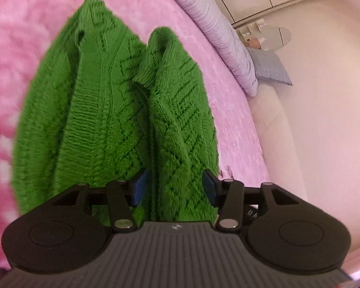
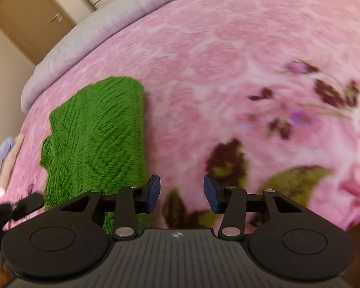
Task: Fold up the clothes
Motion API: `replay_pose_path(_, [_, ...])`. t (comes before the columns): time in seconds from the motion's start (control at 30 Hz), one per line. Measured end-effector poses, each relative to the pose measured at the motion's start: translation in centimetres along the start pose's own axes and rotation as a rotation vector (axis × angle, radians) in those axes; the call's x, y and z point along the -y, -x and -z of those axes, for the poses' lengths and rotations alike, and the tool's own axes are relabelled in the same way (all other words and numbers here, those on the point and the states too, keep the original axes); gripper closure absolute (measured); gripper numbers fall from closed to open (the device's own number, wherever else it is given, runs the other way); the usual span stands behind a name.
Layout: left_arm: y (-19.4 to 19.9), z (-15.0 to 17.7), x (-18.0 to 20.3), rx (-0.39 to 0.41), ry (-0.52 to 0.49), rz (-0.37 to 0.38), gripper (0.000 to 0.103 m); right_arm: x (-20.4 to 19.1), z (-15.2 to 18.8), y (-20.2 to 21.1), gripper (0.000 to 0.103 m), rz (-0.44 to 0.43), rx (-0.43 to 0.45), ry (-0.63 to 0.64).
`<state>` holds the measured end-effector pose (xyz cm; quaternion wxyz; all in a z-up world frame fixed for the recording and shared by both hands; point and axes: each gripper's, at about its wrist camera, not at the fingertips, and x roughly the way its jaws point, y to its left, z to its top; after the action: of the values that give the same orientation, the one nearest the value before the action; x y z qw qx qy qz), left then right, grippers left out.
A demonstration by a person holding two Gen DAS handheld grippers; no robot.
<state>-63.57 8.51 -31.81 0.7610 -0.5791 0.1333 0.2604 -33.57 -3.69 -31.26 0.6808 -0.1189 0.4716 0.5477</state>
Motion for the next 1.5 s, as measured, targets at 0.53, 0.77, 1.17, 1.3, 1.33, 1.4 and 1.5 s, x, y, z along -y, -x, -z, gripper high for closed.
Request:
replay_pose_path(0.53, [5.7,-1.1,-0.9,0.145,-0.284,-0.225,0.094,-10.3,0.6,-1.5,0.078,-0.053,0.004,0.352])
replay_pose_path(0.77, [6.4,-2.3,-2.4,0.140,-0.156,-0.118,0.087,-7.3,-1.8,-0.7,0.060,0.057,0.001,0.276])
replay_pose_path(1.17, [4.4,-10.3,0.3,0.108,-0.286,-0.184,0.066,-6.7,-10.2,-5.5,0.043,0.045,-0.151,0.316])
replay_pose_path(1.3, [1.0,-12.8,-0.4,0.067,-0.284,-0.201,0.064,-7.4,-11.6,-7.6,0.042,0.050,-0.148,0.328])
replay_pose_path(1.33, [0.2,-13.2,-0.7,0.054,-0.273,-0.215,0.064,-7.4,-11.7,-8.1,0.042,0.046,-0.152,0.326])
replay_pose_path(1.4, [-1.4,-13.8,-1.7,0.034,-0.244,-0.214,0.067,-7.4,-11.7,-9.2,0.043,0.031,-0.164,0.317])
replay_pose_path(1.5, [-1.9,-13.3,-1.5,0.058,-0.259,-0.164,0.090,-7.3,-11.3,-9.8,0.045,0.009,-0.160,0.303])
